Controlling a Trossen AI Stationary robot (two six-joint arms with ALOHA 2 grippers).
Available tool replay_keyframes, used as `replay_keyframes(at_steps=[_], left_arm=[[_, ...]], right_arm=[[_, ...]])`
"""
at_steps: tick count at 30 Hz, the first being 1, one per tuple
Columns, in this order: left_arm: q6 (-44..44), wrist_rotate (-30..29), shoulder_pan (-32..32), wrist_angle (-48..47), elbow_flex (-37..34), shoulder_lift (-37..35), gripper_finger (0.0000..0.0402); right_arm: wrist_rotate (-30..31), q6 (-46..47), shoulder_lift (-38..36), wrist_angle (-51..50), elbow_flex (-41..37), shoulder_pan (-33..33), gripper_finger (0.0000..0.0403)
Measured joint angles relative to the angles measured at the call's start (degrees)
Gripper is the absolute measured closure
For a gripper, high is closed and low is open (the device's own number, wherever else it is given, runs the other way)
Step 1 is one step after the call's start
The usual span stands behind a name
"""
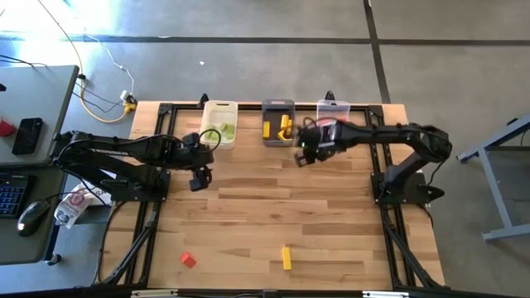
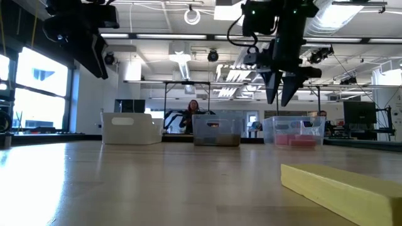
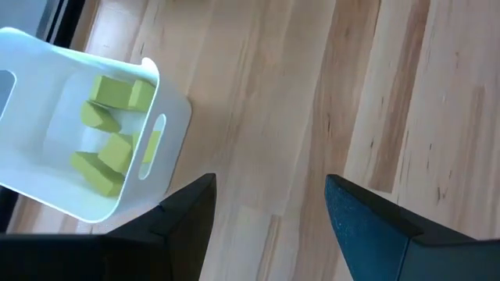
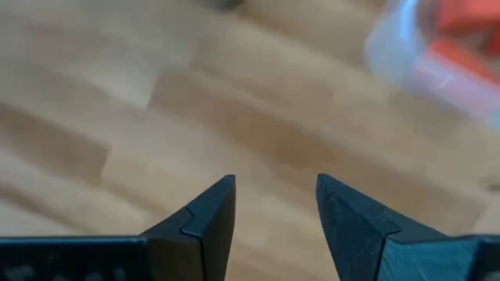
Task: Sort & place blocks by color
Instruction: Put the yellow block into the black bin
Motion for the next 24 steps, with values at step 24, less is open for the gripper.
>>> replay_keyframes(at_steps=[24], left_arm=[[-14.74,2.71,-0.04,2.41,0.02,0.09,0.0177]], right_arm=[[4.07,28.65,0.0,5.55,0.0,31.69,0.0237]])
